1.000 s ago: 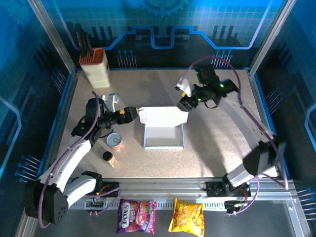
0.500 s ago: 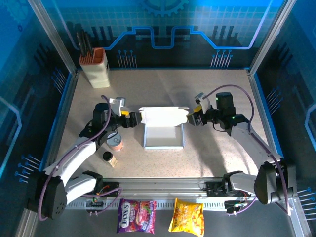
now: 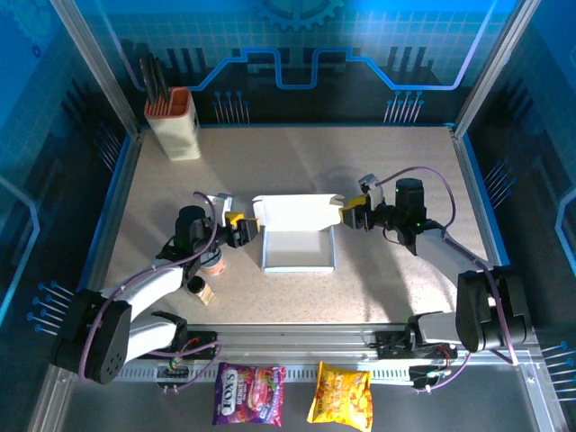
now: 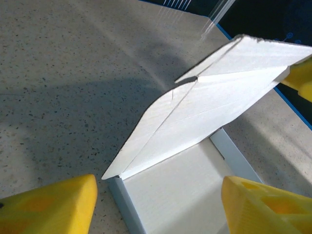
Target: Fold the paper box
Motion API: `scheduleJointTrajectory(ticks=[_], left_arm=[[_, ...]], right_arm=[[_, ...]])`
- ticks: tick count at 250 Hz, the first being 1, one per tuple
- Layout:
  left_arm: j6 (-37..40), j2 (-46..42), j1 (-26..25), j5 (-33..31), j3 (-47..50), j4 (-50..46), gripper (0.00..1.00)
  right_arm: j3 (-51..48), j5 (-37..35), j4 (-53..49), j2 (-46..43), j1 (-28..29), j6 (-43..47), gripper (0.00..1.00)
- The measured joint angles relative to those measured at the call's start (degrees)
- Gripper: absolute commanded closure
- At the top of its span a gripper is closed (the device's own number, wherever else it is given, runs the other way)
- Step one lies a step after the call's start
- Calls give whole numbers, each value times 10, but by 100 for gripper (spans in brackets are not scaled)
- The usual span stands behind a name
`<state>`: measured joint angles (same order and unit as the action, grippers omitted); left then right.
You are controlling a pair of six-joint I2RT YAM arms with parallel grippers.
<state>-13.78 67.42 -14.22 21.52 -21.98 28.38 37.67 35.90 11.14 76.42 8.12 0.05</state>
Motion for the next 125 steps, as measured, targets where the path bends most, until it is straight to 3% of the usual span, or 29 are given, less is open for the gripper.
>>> scheduleJointTrajectory(ticks=[53,125], left_arm=[[4,49,0,6,0,73,32],[2,120,0,21,-9,129,44]], right_arm=[[0,19,31,24,0,-23,55],[-15,39,113,57,0,-90,60]])
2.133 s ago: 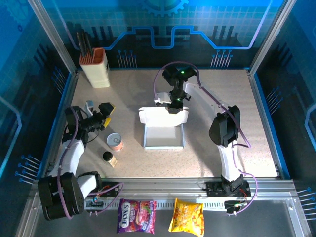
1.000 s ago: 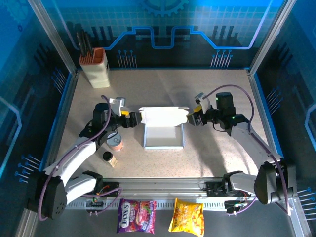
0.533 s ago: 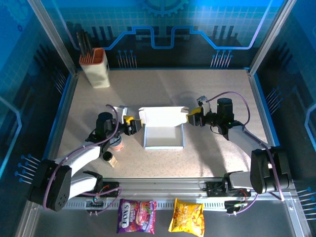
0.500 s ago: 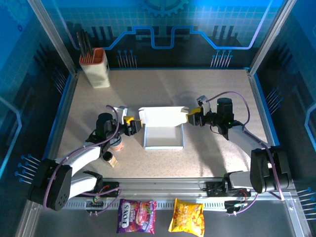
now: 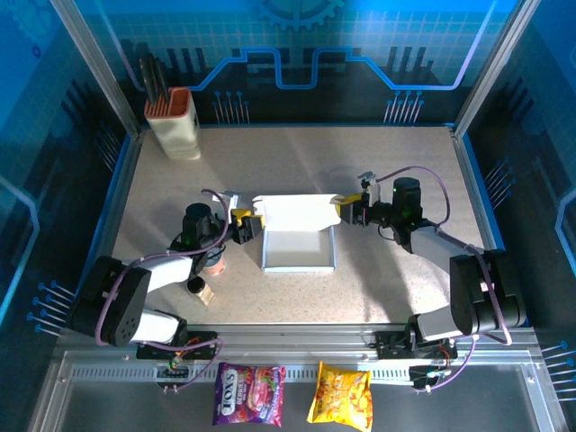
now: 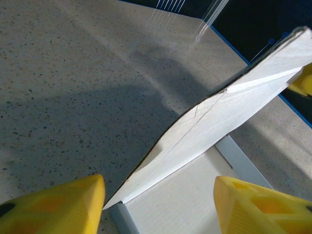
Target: Fold the paper box
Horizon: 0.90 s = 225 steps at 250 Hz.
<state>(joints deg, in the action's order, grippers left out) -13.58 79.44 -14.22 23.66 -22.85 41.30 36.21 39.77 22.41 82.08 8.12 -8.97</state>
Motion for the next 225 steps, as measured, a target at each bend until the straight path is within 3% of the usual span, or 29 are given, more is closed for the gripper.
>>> scheduleJointTrajectory(ticks=[105,225], left_arm=[[7,11,0,7,-30,14,56],[48,14,0,13,-43,-21,72]], right_arm=[[-8,9,33,28,0,-9,73],[-5,12,19,27,1,4,79]])
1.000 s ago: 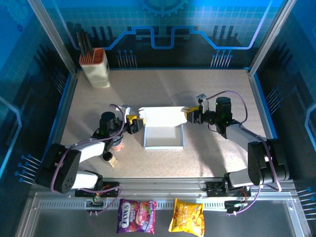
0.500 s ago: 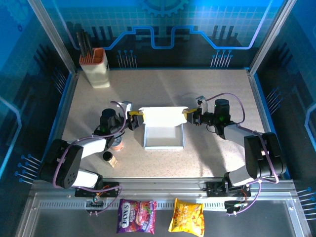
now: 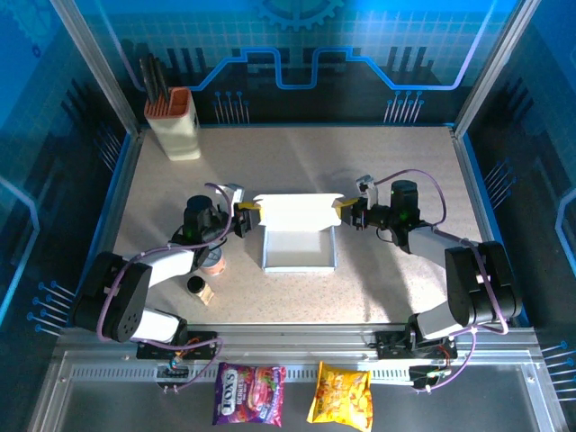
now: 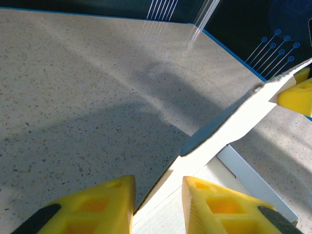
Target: Fold the paper box
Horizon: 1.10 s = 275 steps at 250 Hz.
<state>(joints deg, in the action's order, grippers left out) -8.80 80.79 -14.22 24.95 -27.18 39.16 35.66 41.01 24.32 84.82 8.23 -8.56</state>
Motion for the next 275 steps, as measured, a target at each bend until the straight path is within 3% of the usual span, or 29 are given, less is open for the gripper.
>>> scheduleJointTrajectory(ticks=[103,186,275], left_arm=[[19,1,0,3,-7,-31,83],[30,-1,0,4,-13,-58,87],[49,-25,0,4,-22,-96,95]], right_arm=[[7,-4,-40,-20,5,22,91],[31,-29,-97,-39,29,59,93],[52,-61,-153,-48,41,82,85]])
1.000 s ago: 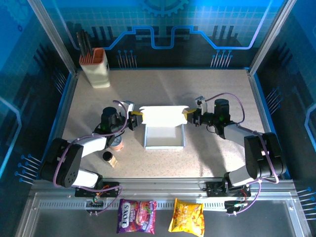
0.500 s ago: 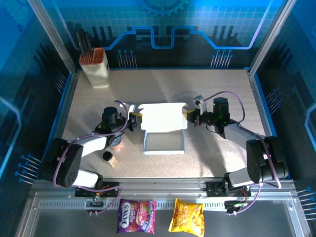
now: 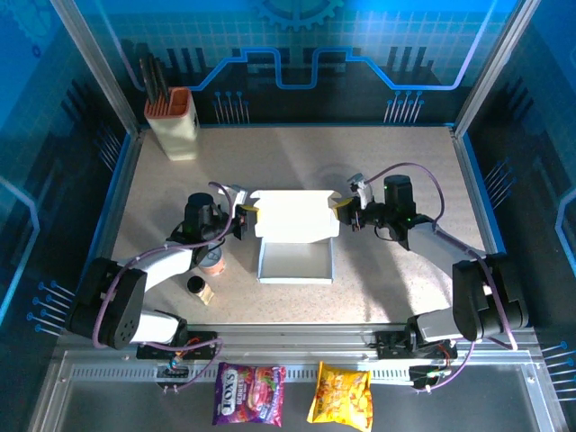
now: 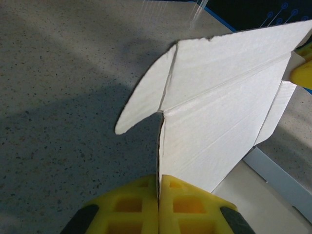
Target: Fold the paper box
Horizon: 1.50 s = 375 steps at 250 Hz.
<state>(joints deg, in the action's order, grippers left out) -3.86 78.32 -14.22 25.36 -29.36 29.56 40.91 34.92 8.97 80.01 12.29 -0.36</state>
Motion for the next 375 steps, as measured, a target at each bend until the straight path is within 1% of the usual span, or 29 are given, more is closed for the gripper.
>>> scheduleJointTrajectory(ticks=[13,28,35,47,64,77,110,158,189,203,230,270,296,340,375], left_arm=[[0,0,0,0,-2,-3,95],[4,0,0,0,-3,-7,95],[4,0,0,0,-3,-8,94],[5,0,0,0,-3,-10,92],[9,-1,0,0,-4,-13,86],[9,-2,0,-2,-6,-22,84],[11,-14,0,-14,-18,-53,84],[15,-24,0,-19,-37,-82,88],[15,-24,0,-19,-42,-93,85],[15,-24,0,-19,-44,-101,84],[14,-24,0,-19,-51,-116,85],[12,-23,0,-17,-54,-124,88],[10,-23,0,-17,-54,-127,82],[9,-22,0,-17,-54,-132,86],[9,-22,-1,-18,-54,-133,82]], right_arm=[[2,-2,-5,-2,1,2,85],[6,-4,-11,-2,2,4,91],[8,-5,-14,-2,4,4,91],[10,-7,-19,-2,5,9,93],[12,-14,-27,-2,7,11,95],[13,-18,-30,-2,9,12,95],[13,-27,-35,-5,17,17,96],[13,-30,-36,-6,17,19,96],[13,-30,-36,-6,17,19,96],[13,-30,-36,-6,17,19,96],[13,-31,-36,-6,17,19,96],[13,-30,-36,-6,17,19,97],[13,-30,-36,-6,17,19,97],[13,-30,-36,-6,17,19,97],[13,-31,-36,-6,17,19,97]])
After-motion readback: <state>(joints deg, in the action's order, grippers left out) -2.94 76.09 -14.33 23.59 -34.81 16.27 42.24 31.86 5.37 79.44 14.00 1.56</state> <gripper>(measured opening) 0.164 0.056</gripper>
